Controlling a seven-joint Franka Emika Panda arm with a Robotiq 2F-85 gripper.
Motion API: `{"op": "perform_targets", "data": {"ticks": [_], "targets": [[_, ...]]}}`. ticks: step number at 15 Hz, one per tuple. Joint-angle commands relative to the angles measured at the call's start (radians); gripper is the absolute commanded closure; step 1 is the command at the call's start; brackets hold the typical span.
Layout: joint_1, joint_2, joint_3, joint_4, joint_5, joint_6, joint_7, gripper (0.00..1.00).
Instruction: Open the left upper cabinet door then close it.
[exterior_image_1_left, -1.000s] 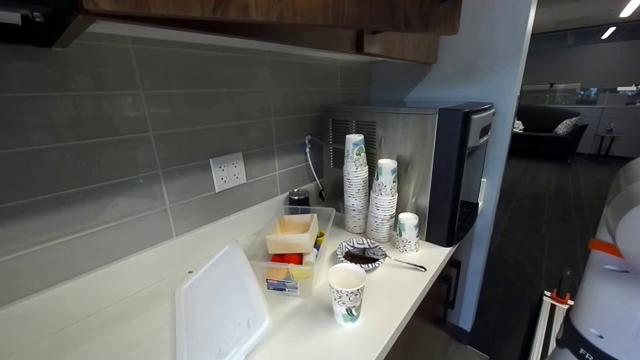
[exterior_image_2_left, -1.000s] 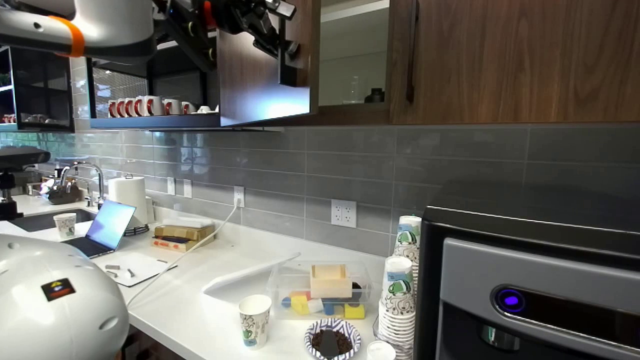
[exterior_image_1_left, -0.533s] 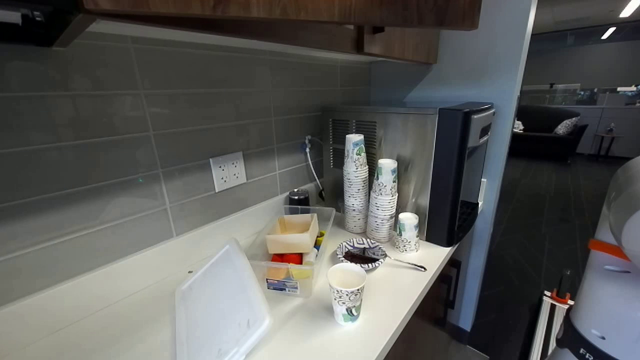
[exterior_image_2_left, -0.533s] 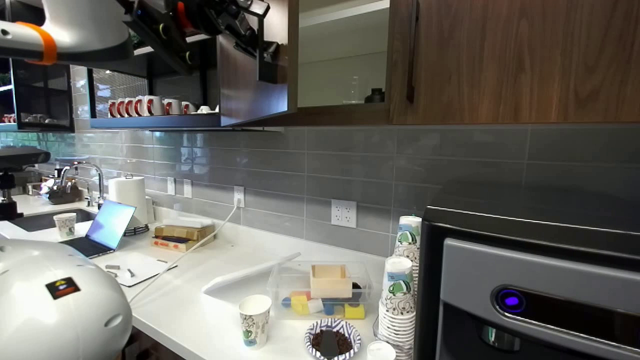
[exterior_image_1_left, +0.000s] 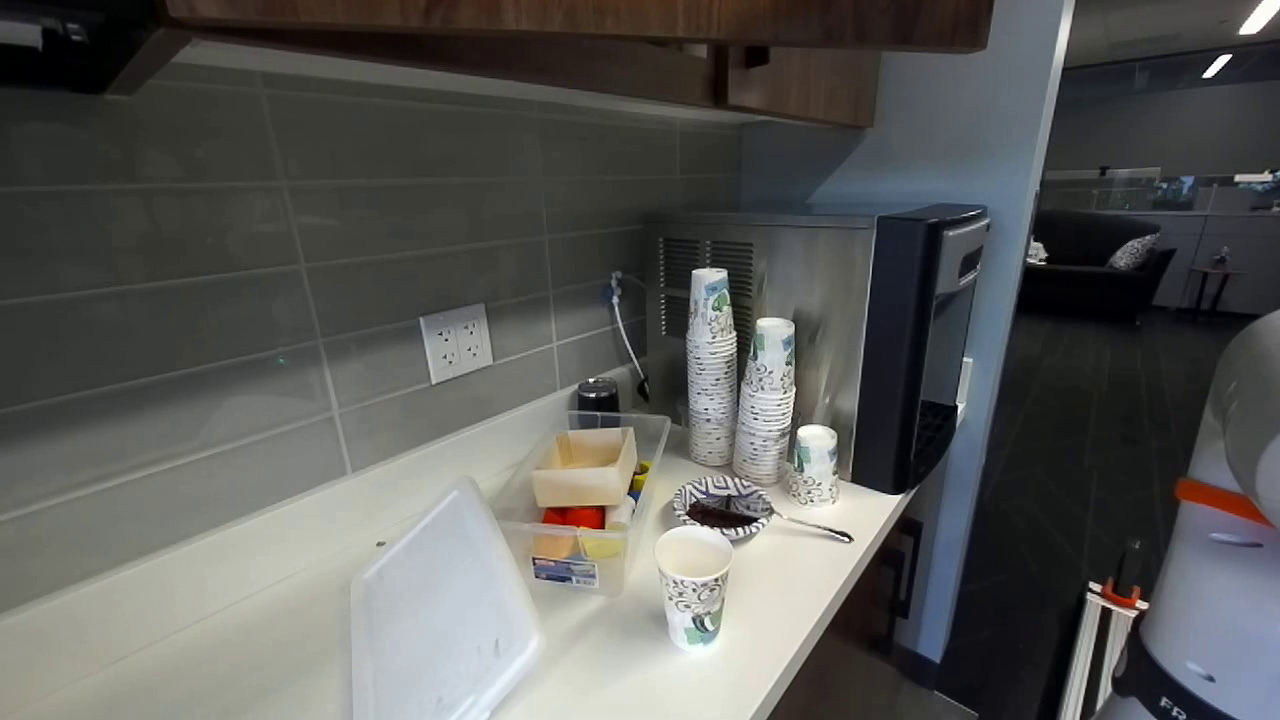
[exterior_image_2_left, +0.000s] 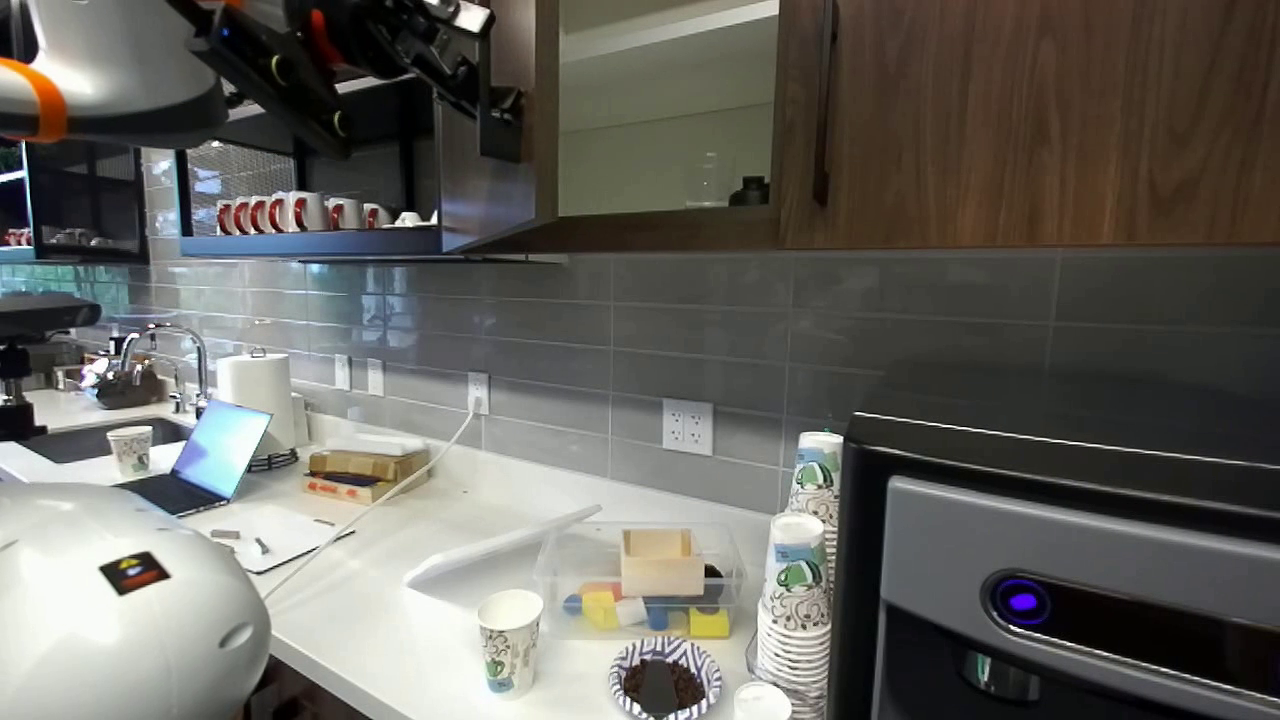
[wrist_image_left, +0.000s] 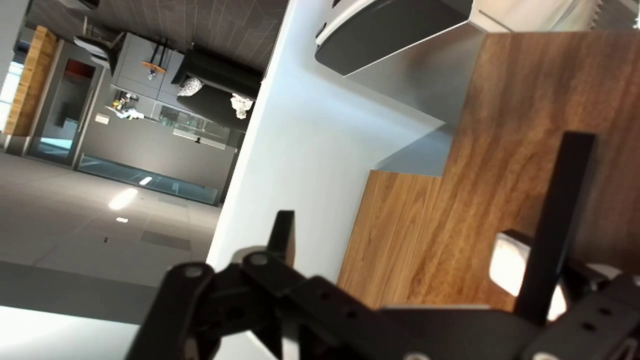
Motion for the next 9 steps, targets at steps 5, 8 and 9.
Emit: {"op": "perform_targets", "data": {"ticks": [5,8,9], "targets": [[0.011,-0.064,0.006,-0.079,0.02,-0.12,0.008,0.0],[0.015,-0.065,0.003,-0.077,0.012,-0.12,0.013,0.0],[0.017,-0.065,-0.002,-0.077,0.003,-0.11,0.017,0.0]]}}
